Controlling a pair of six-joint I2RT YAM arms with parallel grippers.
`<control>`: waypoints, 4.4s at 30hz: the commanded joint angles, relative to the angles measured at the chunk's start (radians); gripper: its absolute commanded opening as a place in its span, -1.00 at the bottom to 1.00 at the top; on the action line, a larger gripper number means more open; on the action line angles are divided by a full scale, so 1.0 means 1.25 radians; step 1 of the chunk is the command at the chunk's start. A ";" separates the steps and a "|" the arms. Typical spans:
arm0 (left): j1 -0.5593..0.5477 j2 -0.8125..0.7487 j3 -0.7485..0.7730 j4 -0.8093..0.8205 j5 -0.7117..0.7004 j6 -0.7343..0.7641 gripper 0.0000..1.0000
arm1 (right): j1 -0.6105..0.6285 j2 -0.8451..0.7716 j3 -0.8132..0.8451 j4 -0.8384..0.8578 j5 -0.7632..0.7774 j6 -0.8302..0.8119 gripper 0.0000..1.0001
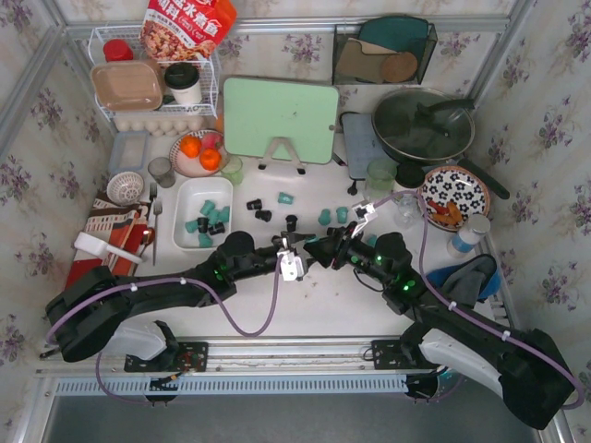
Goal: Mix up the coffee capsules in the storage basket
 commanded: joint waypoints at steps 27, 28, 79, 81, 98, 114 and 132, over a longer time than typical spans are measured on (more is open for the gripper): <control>0.221 -0.083 0.025 -0.223 -0.496 -0.296 -0.75 | 0.001 0.068 0.121 -0.290 0.341 -0.318 0.14; 0.256 -0.090 0.031 -0.255 -0.516 -0.342 -0.75 | 0.001 0.090 0.126 -0.282 0.339 -0.318 0.14; 0.592 -0.097 0.125 -0.631 -0.447 -0.792 0.36 | 0.148 0.873 0.699 -0.484 0.283 -0.545 -0.13; 0.577 -0.109 0.123 -0.621 -0.441 -0.776 0.35 | 0.148 0.862 0.697 -0.484 0.283 -0.537 -0.19; 0.327 -0.142 -0.001 -0.246 -0.149 -0.376 0.37 | 0.122 0.474 0.428 -0.227 0.252 -0.384 -0.45; 0.047 -0.040 0.002 -0.031 -0.037 -0.110 0.49 | 0.103 0.023 0.046 0.109 0.277 -0.077 -0.53; -0.044 0.015 0.015 0.111 -0.191 -0.070 0.40 | 0.104 -0.063 -0.065 0.177 0.340 0.056 -0.52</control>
